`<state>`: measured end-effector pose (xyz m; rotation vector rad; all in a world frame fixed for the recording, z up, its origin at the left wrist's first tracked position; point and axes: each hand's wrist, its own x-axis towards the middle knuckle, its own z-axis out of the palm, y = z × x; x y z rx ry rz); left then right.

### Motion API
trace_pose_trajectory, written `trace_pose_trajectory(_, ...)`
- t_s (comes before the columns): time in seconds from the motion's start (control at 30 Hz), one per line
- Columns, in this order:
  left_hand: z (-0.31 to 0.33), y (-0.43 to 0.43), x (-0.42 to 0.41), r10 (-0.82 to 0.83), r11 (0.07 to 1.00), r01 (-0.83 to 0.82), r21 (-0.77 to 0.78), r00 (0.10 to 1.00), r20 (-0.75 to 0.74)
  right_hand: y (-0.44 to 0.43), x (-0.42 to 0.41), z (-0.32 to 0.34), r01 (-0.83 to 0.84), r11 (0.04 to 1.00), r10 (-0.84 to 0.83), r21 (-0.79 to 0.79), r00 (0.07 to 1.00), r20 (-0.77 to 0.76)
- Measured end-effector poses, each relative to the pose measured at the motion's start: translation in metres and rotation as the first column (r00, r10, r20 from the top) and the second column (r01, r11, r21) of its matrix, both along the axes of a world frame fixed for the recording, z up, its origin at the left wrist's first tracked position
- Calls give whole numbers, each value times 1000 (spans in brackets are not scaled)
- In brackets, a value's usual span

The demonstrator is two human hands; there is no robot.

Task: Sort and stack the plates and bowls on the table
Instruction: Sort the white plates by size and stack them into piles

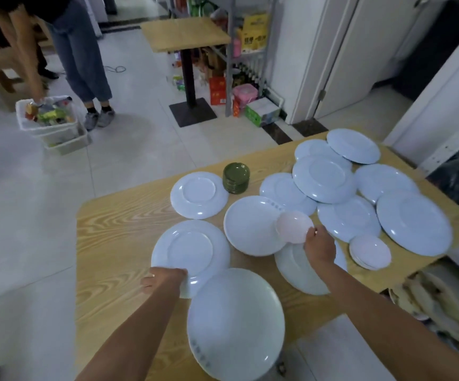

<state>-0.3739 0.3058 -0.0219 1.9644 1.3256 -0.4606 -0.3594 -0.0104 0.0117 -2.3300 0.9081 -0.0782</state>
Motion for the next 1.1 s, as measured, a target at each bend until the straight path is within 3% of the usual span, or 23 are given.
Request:
trace_pose_trajectory(0.17,-5,-17,-2,5,999,-6,43,999,41,-89,-24,9,145,989,-145,-10,989,-14)
trace_pose_trajectory(0.4,-13,-27,-10,-9,997,4,74,997,80,-165,-49,-1,310,951,-301,26,939,-169)
trace_pose_trajectory(0.77,-17,-37,-16,12,998,-16,64,998,63,-187,-48,-17,217,972,-186,90,945,-268)
trace_pose_trajectory(1.1,-14,-34,-24,-21,1000,21,6,998,63,-185,-52,-21,37,999,-45,-29,917,-396)
